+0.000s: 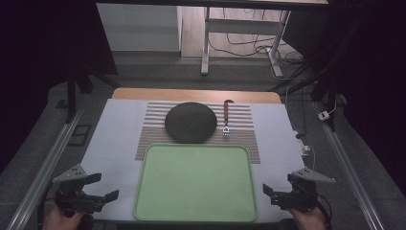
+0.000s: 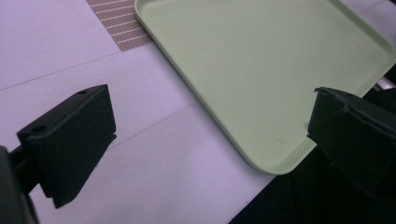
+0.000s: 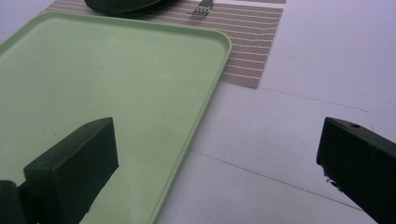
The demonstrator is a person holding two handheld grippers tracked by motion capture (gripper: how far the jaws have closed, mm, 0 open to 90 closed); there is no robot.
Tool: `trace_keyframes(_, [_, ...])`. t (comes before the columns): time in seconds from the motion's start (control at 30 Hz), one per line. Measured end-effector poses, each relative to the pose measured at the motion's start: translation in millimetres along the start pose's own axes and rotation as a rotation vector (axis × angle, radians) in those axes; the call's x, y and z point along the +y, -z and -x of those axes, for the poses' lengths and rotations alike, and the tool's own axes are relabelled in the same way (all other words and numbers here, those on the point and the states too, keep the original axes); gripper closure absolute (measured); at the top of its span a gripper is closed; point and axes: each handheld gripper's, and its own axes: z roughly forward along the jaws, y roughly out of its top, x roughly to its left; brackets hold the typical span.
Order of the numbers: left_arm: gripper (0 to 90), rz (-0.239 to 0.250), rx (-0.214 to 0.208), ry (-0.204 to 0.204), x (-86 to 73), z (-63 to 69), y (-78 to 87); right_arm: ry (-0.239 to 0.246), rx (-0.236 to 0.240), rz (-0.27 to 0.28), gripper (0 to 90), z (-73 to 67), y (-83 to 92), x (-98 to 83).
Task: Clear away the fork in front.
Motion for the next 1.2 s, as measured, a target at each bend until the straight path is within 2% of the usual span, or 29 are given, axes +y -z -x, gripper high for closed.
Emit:
trace_keyframes(0.2, [1.2,-0.016,0.002,-0.019,0.3,1.2,-1.3,0.033,0.026,-0.002,0.0,-2.7,0.4,-0.1])
trace_keyframes(0.43, [1.4,-0.034,0.0,-0.032,1.3,2.2,-3.1,0.05,0.042,-0.02,0.0,-3.9,-1.1,0.2])
trace_keyframes(0.97, [1.5,-0.039,-0.001,-0.03,1.7,2.5,-3.9,0.073,0.055,-0.042,0.0,-5.3,-2.9,1.5])
trace_keyframes(1.2, [1.5,-0.037,0.001,-0.029,1.4,2.0,-3.5,0.089,0.059,-0.022,0.0,-9.4,-3.2,6.8])
